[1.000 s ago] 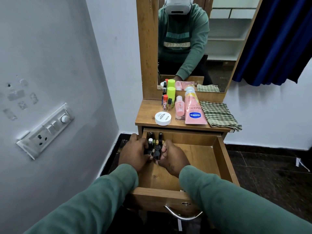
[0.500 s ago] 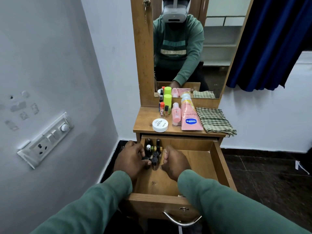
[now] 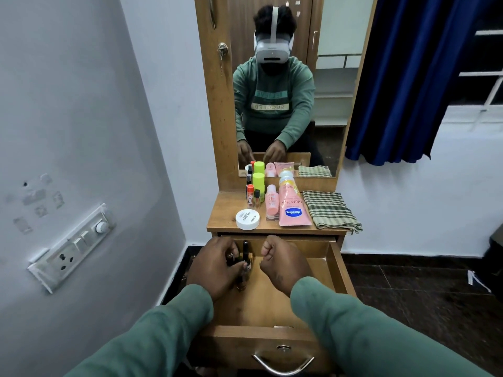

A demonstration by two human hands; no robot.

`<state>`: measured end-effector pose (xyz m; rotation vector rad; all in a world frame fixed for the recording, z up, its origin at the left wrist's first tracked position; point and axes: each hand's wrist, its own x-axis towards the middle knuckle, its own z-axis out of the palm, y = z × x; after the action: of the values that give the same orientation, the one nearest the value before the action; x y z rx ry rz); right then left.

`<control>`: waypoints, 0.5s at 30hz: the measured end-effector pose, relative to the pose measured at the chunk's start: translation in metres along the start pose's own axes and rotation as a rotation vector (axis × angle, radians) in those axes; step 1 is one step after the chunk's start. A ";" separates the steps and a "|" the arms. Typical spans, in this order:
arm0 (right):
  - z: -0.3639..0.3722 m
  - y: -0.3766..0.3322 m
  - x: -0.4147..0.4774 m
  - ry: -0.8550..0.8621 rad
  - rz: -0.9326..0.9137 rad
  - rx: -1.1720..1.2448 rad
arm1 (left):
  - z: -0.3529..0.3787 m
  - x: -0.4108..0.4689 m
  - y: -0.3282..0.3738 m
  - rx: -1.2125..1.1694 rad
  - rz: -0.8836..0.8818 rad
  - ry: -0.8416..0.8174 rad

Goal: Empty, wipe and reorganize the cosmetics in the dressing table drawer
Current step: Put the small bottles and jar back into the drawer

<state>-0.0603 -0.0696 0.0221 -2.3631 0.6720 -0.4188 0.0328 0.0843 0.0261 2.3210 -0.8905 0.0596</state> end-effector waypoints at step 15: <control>-0.009 -0.031 0.074 0.091 -0.121 -0.018 | 0.011 0.091 -0.006 -0.180 -0.066 0.023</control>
<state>0.0069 -0.0947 0.0577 -2.4216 0.5777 -0.5781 0.1039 0.0280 0.0373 2.1755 -0.7740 -0.0213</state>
